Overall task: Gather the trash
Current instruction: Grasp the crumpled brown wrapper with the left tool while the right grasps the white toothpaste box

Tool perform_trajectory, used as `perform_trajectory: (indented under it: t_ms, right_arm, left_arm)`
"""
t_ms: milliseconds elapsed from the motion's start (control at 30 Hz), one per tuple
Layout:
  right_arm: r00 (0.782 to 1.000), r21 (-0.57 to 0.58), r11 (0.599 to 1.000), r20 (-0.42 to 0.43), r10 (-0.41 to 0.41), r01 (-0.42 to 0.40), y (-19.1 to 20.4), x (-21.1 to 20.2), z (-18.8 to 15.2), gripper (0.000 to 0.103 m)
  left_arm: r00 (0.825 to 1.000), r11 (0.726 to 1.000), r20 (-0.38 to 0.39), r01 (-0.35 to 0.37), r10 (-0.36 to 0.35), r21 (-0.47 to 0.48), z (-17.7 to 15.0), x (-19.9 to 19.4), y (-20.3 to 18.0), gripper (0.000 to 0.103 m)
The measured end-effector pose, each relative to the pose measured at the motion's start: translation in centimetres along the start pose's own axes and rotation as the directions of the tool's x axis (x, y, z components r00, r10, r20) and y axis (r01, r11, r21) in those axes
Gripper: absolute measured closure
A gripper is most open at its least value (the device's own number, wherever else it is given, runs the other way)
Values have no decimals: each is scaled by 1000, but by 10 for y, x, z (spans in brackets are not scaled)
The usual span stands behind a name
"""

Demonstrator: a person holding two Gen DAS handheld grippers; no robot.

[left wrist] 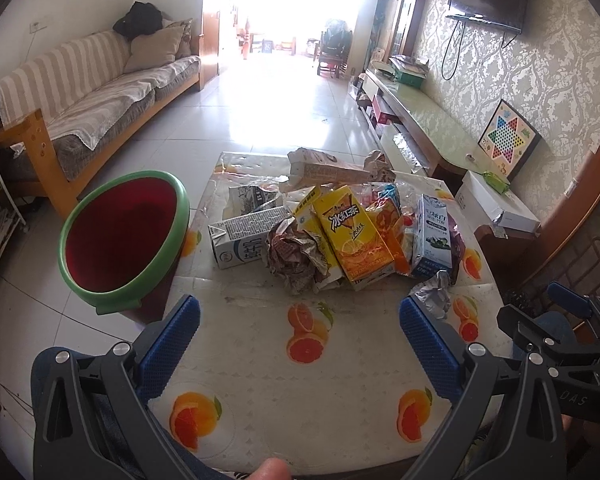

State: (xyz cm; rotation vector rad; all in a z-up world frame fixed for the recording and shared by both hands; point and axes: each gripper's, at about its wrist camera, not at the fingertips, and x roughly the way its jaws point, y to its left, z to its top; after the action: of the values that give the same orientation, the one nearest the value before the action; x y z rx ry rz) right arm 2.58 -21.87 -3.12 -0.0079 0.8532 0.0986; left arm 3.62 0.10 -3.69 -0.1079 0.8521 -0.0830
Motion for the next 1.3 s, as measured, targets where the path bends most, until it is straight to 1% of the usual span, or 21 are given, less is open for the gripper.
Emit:
perform_trajectory:
  t_ms: [167, 267, 333, 467, 667, 833, 933, 1000, 1033, 1067, 1233, 1300]
  right_arm:
    - [999, -4, 999, -15, 32, -33, -4, 20, 7, 3]
    - [999, -7, 999, -12, 33, -33, -5, 35, 16, 3]
    - [1000, 13, 1000, -3, 22, -22, -11, 43, 24, 3]
    - [1000, 81, 997, -1, 7, -7, -33, 62, 44, 3]
    - [999, 114, 993, -47, -21, 26, -60, 93, 56, 3]
    - [997, 111, 993, -69, -24, 32, -69, 111, 55, 3]
    - [996, 115, 993, -86, -16, 26, -71, 121, 55, 3]
    - [995, 120, 993, -96, -8, 19, -70, 126, 54, 3]
    - [995, 118, 993, -101, -9, 21, -69, 129, 55, 3]
    - [995, 115, 993, -103, -7, 19, -67, 131, 55, 3]
    - [991, 114, 993, -130, 13, 2, -59, 148, 57, 4]
    - [990, 109, 994, -141, 1, 15, -56, 153, 57, 4]
  left_arm:
    - [999, 999, -38, 25, -26, -26, 15, 30, 5, 7]
    - [997, 999, -69, 19, -21, -29, 30, 56, 7, 7]
    - [995, 1000, -102, -5, 3, -16, 39, 77, 7, 7]
    - [987, 1000, -160, -17, 15, -16, 49, 113, 11, 7]
    - [973, 999, -228, -30, 24, -20, 47, 156, 12, 8]
    - [962, 997, -271, -25, 5, -69, 39, 179, 18, 10]
    - [955, 995, -297, -14, -16, -98, 37, 192, 21, 21]
    - [952, 994, -306, -9, -24, -106, 35, 197, 22, 34]
    - [951, 994, -307, -6, -28, -108, 34, 200, 23, 37]
    - [951, 994, -308, -5, -29, -109, 34, 201, 23, 46]
    - [952, 995, -301, 24, -53, -100, 34, 202, 22, 55]
    - [955, 995, -291, 30, -58, -98, 35, 199, 22, 59]
